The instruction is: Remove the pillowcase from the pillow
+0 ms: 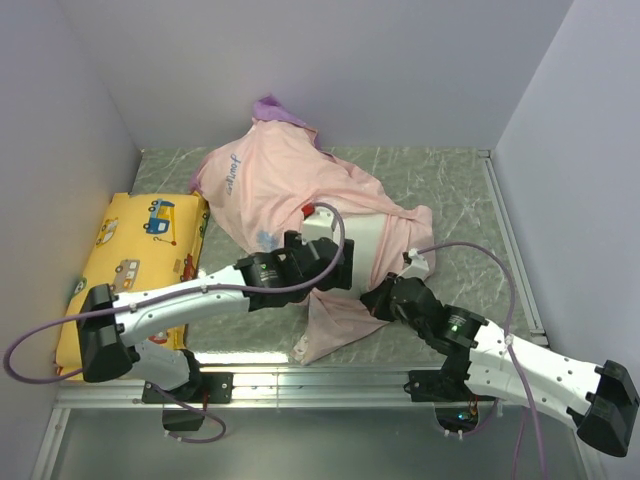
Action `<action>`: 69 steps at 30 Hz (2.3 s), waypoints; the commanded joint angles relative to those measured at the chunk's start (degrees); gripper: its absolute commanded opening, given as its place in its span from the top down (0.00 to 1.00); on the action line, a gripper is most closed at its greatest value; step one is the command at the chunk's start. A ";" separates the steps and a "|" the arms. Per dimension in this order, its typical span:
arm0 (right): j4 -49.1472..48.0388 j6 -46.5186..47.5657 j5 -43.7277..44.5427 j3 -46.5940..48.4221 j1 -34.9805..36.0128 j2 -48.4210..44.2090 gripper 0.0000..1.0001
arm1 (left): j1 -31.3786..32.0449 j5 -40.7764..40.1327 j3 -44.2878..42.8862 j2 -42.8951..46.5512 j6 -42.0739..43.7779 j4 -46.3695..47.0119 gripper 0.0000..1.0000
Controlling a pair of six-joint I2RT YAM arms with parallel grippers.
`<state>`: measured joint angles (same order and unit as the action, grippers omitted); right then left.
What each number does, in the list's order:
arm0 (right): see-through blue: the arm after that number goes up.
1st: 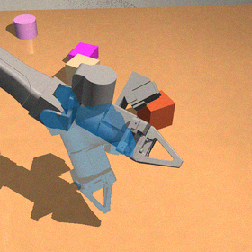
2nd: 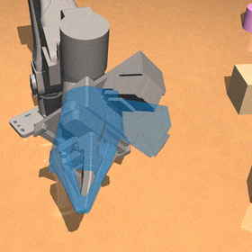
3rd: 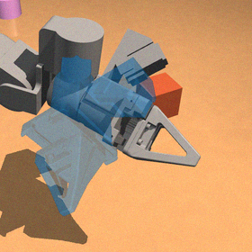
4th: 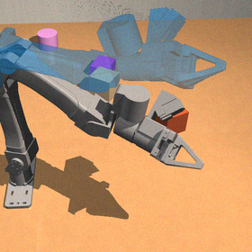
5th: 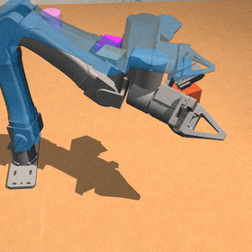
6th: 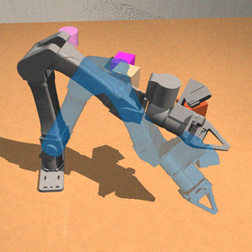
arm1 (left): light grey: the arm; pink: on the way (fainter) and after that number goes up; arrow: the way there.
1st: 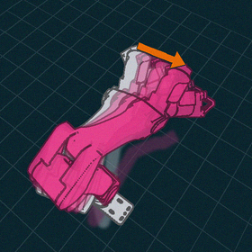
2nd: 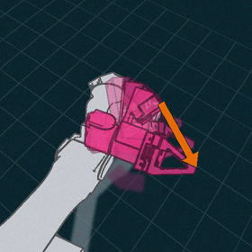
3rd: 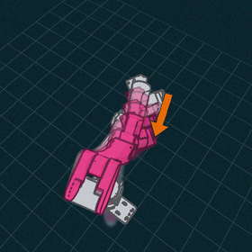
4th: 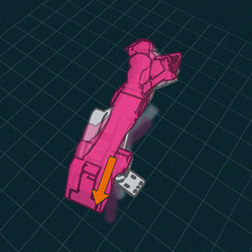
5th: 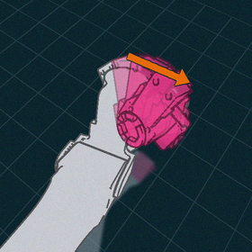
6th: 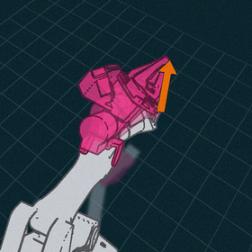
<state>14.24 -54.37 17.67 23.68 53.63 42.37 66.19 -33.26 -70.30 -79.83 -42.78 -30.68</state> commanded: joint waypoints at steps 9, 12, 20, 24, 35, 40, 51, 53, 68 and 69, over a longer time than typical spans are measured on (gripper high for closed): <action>0.09 0.05 1.31 1.10 0.16 -1.59 1.00 | 1.04 -0.05 -2.28 -11.39 -5.38 6.69 0.01; -0.35 0.23 0.96 1.10 0.16 -0.97 1.00 | -0.27 0.38 -4.48 -15.43 -5.12 6.07 0.10; -0.61 -0.03 0.35 -1.00 0.08 -0.45 1.00 | -9.05 11.18 -10.28 -16.32 0.95 11.42 1.00; -2.28 -1.26 -1.15 -3.64 0.08 -1.06 1.00 | -15.82 18.73 -19.40 -18.94 1.39 10.73 1.00; -5.09 -4.08 0.78 -9.00 0.16 0.43 1.00 | -24.00 28.93 -39.12 -25.55 -1.16 5.36 1.00; -8.25 -3.90 2.19 -7.77 0.16 8.77 1.00 | -26.73 32.99 -40.87 -25.28 -3.44 3.97 1.00; -10.56 -3.11 4.38 -3.74 1.65 18.36 1.00 | -27.26 38.35 -50.37 -30.20 -6.17 1.15 1.00; -7.74 -3.37 7.27 -2.59 2.97 19.41 1.00 | -27.26 38.62 -51.68 -30.82 -6.43 0.62 1.00; -7.21 -2.67 16.25 5.85 17.65 28.38 1.00 | -27.61 37.92 -56.44 -35.30 -8.89 -0.09 1.00; -7.30 -2.15 16.25 5.94 17.65 28.99 1.00 | -27.61 38.00 -56.26 -35.30 -8.98 0.26 1.00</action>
<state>3.09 -56.45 41.21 29.56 67.96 69.19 40.66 7.70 -119.94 -116.14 -47.97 -51.88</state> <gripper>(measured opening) 0.009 0.049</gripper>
